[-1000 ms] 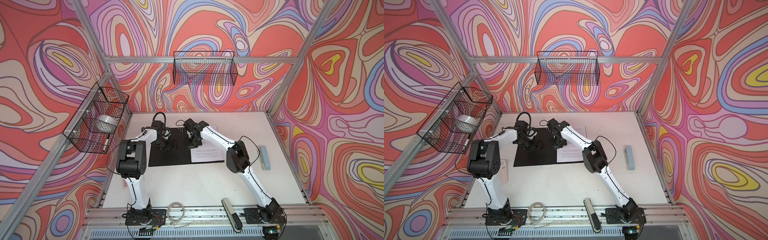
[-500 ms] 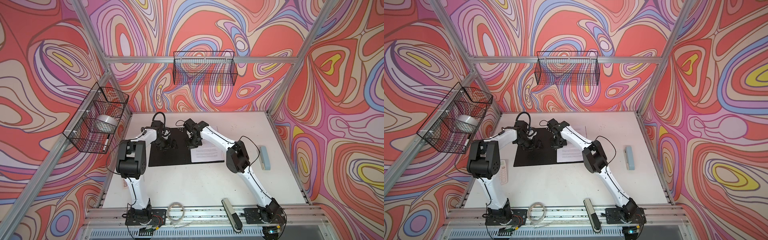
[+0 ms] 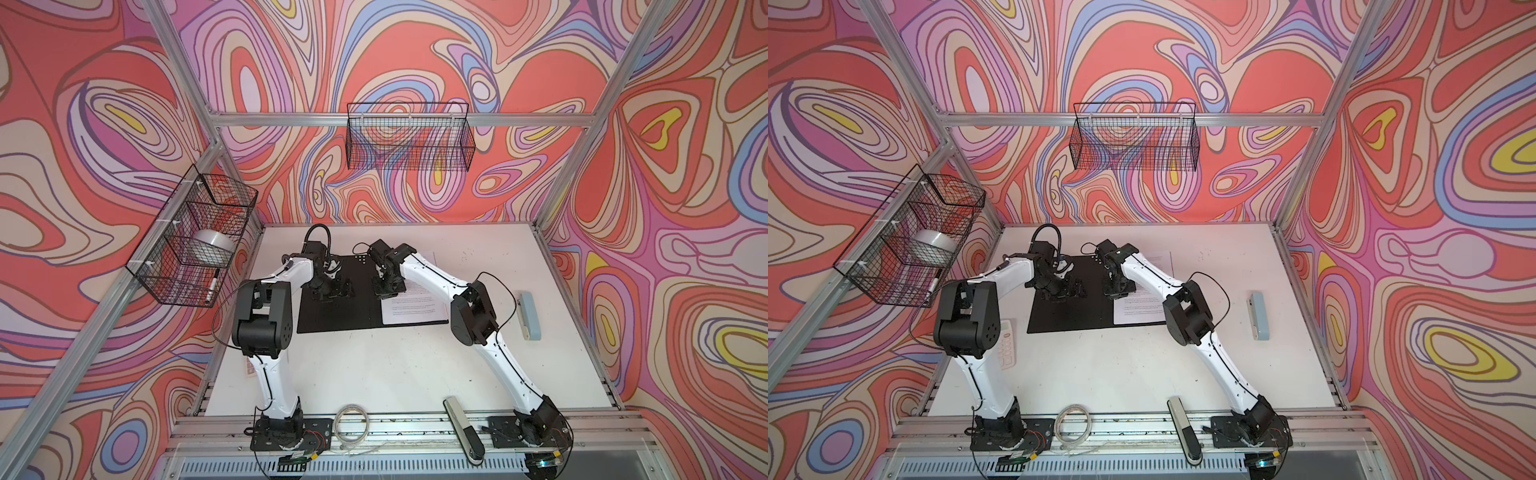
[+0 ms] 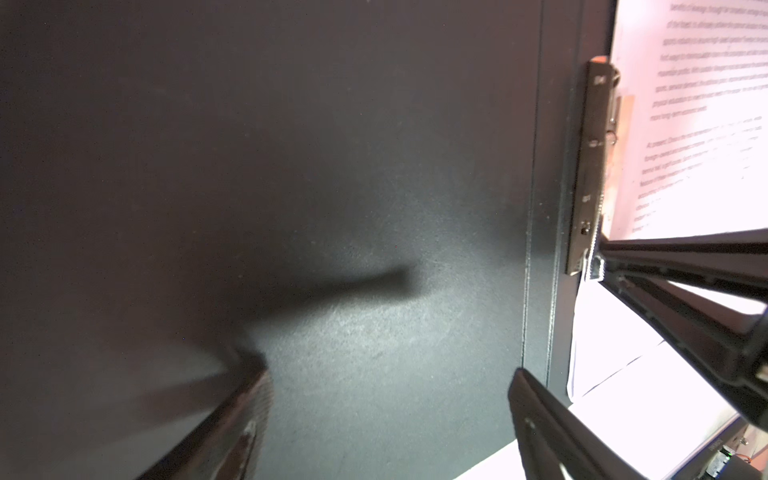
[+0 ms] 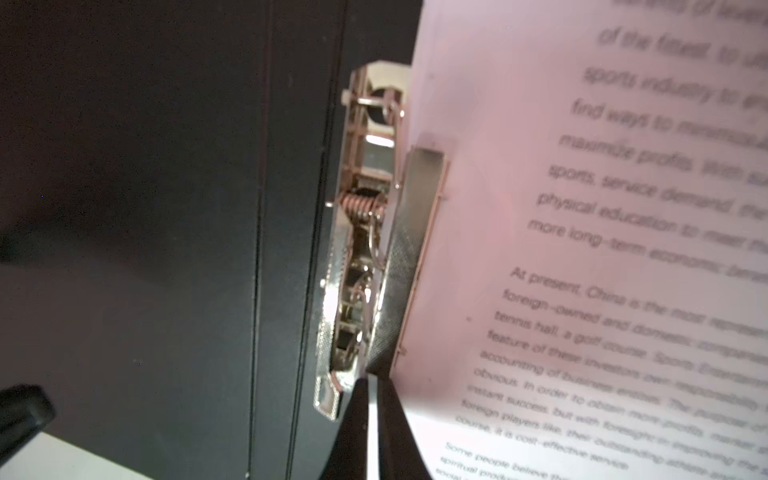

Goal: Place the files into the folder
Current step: 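Press the clip lever flat against the papers with the right gripper, then lift the right gripper off the clip and draw it back from the folder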

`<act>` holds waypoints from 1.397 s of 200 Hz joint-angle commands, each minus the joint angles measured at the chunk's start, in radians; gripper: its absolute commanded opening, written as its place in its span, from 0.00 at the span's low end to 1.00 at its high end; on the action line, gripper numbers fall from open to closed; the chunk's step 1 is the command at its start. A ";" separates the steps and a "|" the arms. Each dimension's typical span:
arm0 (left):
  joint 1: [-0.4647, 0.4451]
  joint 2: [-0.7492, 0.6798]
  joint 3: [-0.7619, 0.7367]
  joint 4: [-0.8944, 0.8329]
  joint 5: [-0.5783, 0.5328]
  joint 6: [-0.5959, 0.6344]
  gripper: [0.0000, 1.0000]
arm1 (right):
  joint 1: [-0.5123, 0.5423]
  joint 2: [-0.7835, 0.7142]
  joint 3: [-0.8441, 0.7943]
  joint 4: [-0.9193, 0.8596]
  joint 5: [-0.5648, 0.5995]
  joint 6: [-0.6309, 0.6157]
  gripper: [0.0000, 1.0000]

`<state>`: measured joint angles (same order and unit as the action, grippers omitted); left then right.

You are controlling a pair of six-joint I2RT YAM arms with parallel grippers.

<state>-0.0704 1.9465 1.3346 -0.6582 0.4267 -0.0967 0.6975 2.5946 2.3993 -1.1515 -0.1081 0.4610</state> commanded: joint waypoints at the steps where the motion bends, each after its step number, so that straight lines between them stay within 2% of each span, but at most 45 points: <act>1: 0.007 0.004 0.018 -0.032 0.011 0.024 0.90 | -0.007 0.112 -0.047 -0.058 0.071 -0.005 0.08; 57: 0.009 -0.005 0.024 -0.035 0.024 0.030 0.90 | -0.007 0.040 -0.036 -0.029 0.076 -0.001 0.09; 89: 0.010 -0.057 0.031 -0.050 0.035 0.040 0.90 | -0.007 -0.024 0.022 -0.056 0.087 0.002 0.11; 115: 0.011 -0.121 0.050 -0.093 0.006 0.073 0.94 | -0.007 -0.089 0.055 -0.068 0.109 0.005 0.18; 139: 0.011 -0.180 0.042 -0.114 -0.072 0.126 1.00 | -0.012 -0.164 0.024 -0.059 0.124 0.017 0.25; 176: 0.016 -0.258 -0.016 -0.112 -0.178 0.167 1.00 | -0.041 -0.314 -0.140 -0.011 0.153 0.031 0.31; 202: 0.032 -0.262 -0.037 -0.108 -0.204 0.148 1.00 | -0.075 -0.452 -0.326 0.062 0.161 0.049 0.33; 243: 0.096 -0.195 -0.007 -0.120 -0.181 0.089 1.00 | -0.182 -0.657 -0.662 0.246 0.036 0.098 0.35; 260: 0.130 -0.169 0.011 -0.125 -0.150 0.072 1.00 | -0.222 -0.702 -0.741 0.286 -0.006 0.104 0.35; 279: 0.136 -0.153 0.017 -0.119 -0.168 0.099 1.00 | -0.255 -0.729 -0.800 0.315 -0.032 0.102 0.35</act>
<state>0.0528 1.7695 1.3205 -0.7456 0.2604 -0.0044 0.4660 1.9114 1.6596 -0.9318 -0.0734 0.5457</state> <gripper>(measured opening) 0.998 0.350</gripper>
